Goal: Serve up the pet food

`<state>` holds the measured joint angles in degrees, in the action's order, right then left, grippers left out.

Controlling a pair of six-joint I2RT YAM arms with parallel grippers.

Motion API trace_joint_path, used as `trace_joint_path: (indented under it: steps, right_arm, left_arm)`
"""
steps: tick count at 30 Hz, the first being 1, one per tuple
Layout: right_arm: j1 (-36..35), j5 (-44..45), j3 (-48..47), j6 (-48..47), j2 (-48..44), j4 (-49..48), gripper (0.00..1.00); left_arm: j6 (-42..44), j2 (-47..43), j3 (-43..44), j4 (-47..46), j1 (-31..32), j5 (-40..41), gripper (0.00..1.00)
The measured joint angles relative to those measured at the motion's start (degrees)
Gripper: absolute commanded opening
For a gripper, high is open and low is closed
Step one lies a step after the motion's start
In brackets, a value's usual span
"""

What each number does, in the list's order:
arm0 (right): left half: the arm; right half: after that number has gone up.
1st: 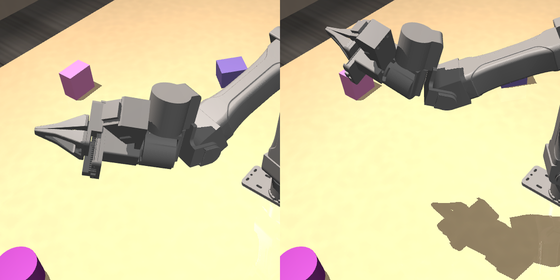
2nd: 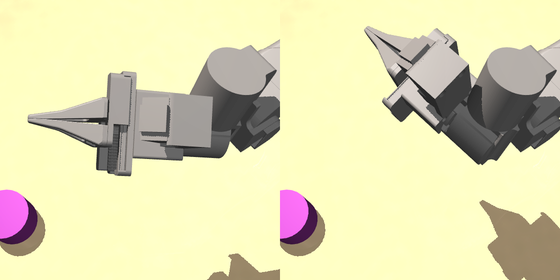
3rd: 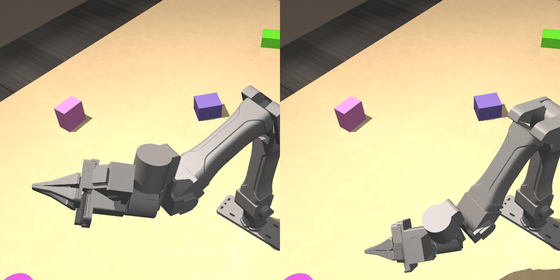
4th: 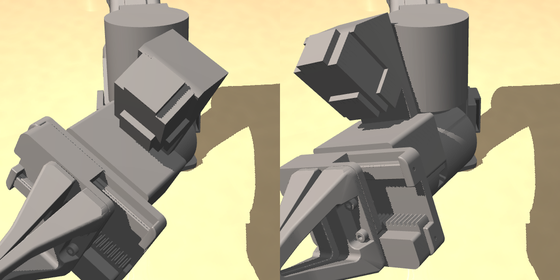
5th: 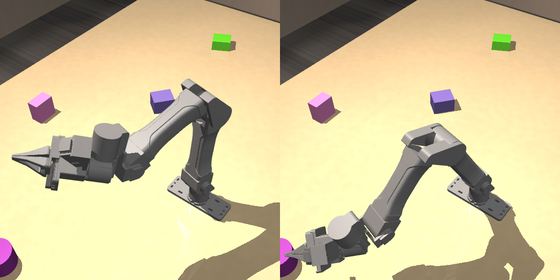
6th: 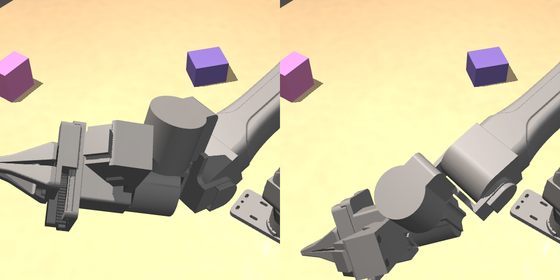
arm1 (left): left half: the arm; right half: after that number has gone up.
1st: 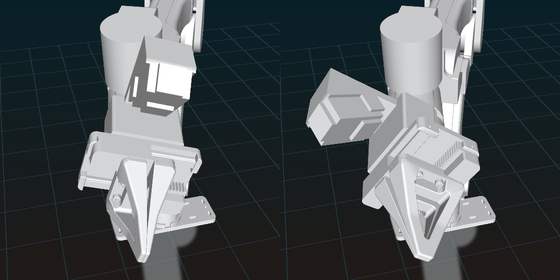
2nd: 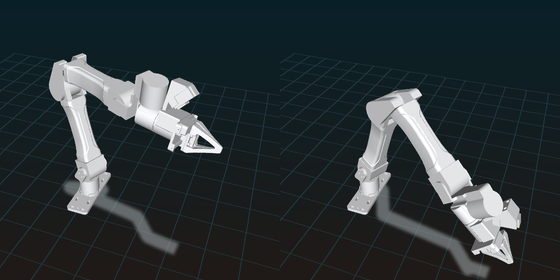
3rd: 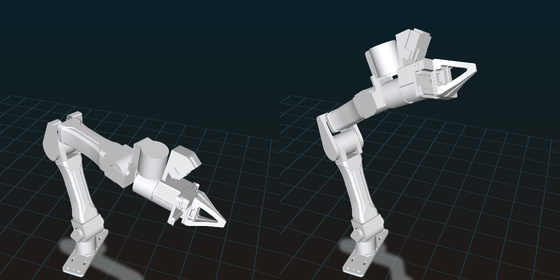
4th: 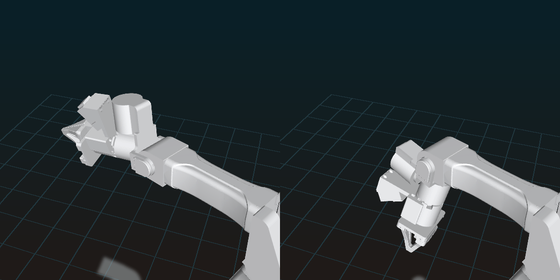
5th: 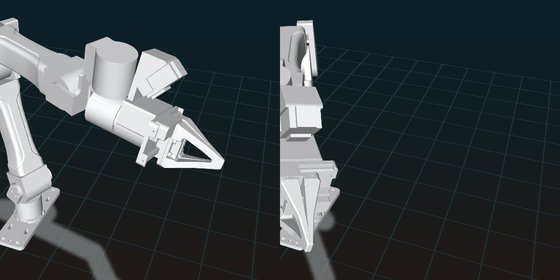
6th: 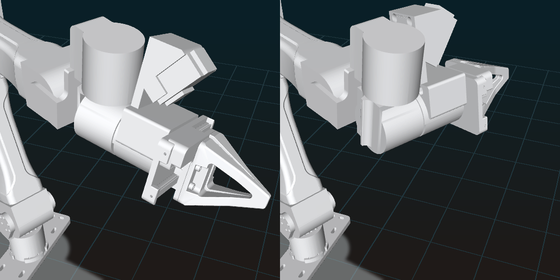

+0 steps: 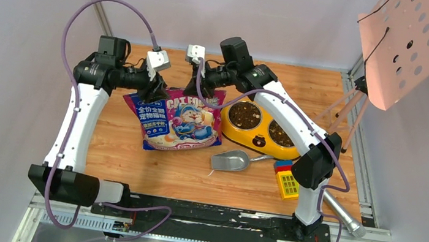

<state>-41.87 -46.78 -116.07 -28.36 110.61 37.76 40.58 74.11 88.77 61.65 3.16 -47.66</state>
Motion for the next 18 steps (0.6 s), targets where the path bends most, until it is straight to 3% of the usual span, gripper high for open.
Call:
trace_joint_path:
  steps: [4,5,9,12,16,18]
  right_arm:
    - [0.0,-0.1,0.7,-0.1,-0.3,-0.7,0.0]
    - [0.0,-0.1,0.9,-0.1,-0.4,-0.9,0.01]
    - [0.0,-0.5,2.6,-1.3,-1.3,-2.1,0.26]
    - [-0.1,-1.3,5.1,-3.3,-2.7,-3.0,0.35]
    - [-0.6,-1.5,8.1,-6.8,-4.6,-3.6,0.35]
    - [-1.0,-1.3,8.8,-8.1,-5.0,-4.1,0.3]
  left_arm:
    - [2.1,2.3,0.0,1.2,0.7,-0.8,0.43]
    - [2.7,2.5,0.0,1.6,0.9,-0.9,0.37]
    - [5.6,2.5,0.0,3.1,1.7,-1.1,0.16]
    - [7.2,2.5,0.0,4.0,2.0,-1.2,0.08]
    - [8.5,2.5,0.0,4.2,2.1,-1.1,0.0]
    - [8.7,2.5,0.0,4.2,2.2,-1.1,0.0]
